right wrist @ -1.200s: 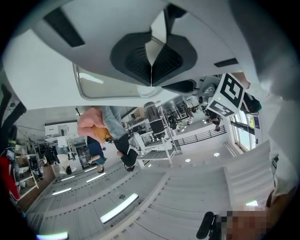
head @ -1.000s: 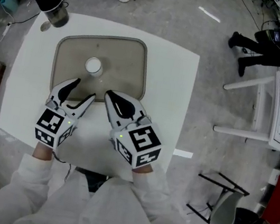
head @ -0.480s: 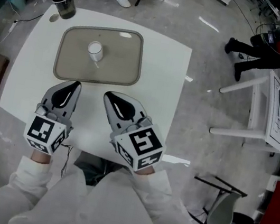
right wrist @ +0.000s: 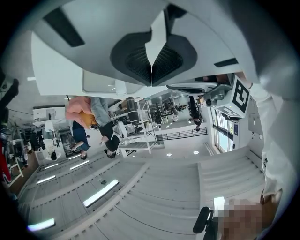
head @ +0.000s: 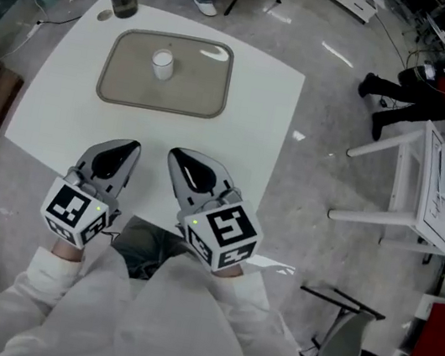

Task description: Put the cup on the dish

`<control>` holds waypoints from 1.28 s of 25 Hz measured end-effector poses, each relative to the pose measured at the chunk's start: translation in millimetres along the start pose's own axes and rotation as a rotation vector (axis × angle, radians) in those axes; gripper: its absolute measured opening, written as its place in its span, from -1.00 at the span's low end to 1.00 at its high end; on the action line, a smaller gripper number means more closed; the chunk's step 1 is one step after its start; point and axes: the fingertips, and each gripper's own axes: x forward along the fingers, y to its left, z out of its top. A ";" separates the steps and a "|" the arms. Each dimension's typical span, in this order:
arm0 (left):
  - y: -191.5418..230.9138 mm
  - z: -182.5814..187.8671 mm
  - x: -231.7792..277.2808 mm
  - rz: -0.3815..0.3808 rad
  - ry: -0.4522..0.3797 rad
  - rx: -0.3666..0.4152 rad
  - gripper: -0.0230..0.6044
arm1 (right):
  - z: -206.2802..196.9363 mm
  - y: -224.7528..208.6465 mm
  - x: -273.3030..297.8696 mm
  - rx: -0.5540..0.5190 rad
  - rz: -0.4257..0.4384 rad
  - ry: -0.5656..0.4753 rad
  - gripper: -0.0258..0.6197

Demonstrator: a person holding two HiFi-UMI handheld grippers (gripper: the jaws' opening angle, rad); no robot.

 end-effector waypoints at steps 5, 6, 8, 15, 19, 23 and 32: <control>-25.3 -3.0 -15.9 -0.016 0.009 0.016 -0.90 | -7.5 20.0 -13.1 -0.011 0.030 0.001 -0.88; -29.6 -3.1 -17.2 -0.021 0.012 0.022 -0.90 | -8.8 22.7 -15.4 -0.011 0.035 0.003 -0.88; -36.6 -3.9 -19.1 -0.028 0.016 0.024 -0.90 | -11.3 26.6 -19.8 -0.009 0.041 0.005 -0.88; -45.8 -11.4 -22.1 -0.043 0.031 -0.009 -0.90 | -15.2 32.1 -28.1 0.009 0.040 -0.001 -0.88; -48.3 -11.8 -22.7 -0.067 0.042 0.000 -0.90 | -16.1 30.1 -28.7 0.022 0.019 -0.009 -0.88; -48.8 -7.9 -23.4 -0.090 0.048 -0.018 -0.90 | -9.7 32.0 -30.0 0.031 -0.002 -0.018 -0.88; -48.4 5.3 -26.8 -0.143 0.018 -0.040 -0.90 | -1.3 39.2 -34.3 -0.007 -0.039 -0.013 -0.88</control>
